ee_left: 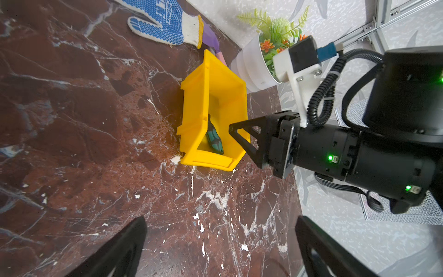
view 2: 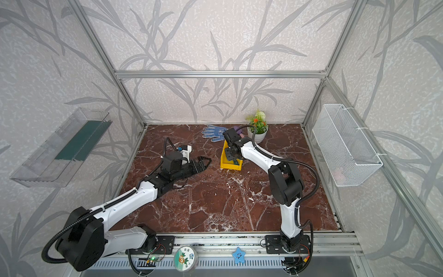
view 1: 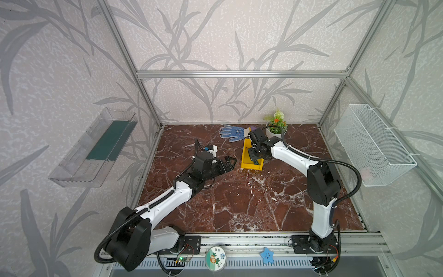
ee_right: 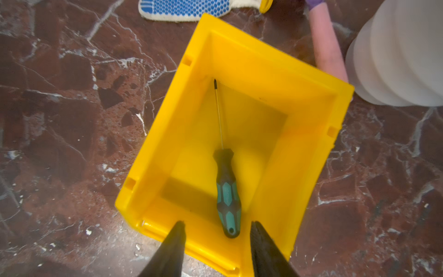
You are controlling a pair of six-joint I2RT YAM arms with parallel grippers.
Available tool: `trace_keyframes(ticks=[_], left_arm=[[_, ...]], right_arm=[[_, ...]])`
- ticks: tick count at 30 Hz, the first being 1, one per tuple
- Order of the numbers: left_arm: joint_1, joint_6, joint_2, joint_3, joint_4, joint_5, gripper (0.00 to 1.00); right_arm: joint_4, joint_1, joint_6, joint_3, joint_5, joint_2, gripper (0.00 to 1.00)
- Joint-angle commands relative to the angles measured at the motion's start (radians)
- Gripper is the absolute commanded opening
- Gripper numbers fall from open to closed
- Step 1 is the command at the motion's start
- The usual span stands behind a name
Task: Put the screwdriver in the bin
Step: Place the screwdriver into the bin.
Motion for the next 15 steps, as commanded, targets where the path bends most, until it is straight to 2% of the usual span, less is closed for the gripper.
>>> trace_keyframes(ticks=[1,3,6,10,11,15], left_arm=[[0.01,0.043,-0.046,0.058,-0.066,-0.094,0.99],[0.023,0.057,-0.055,0.079,-0.078,-0.128,0.99],[0.045,0.117,-0.063,0.126,-0.127,-0.222,0.99],[0.078,0.198,-0.08,0.12,-0.15,-0.468,0.99],[0.091,0.209,-0.085,0.103,-0.137,-0.516,0.99],[0.163,0.246,-0.097,0.022,-0.092,-0.718,0.99]], right_arm=[[0.002,0.004,-0.023,-0.009,-0.004,-0.134,0.52],[0.029,0.002,-0.032,-0.048,0.016,-0.209,0.57],[0.103,-0.017,-0.045,-0.147,0.057,-0.36,0.75],[0.294,-0.088,-0.048,-0.373,0.123,-0.57,0.96],[0.353,-0.112,-0.051,-0.437,0.134,-0.615,0.99],[0.487,-0.268,0.03,-0.663,0.181,-0.765,0.99]])
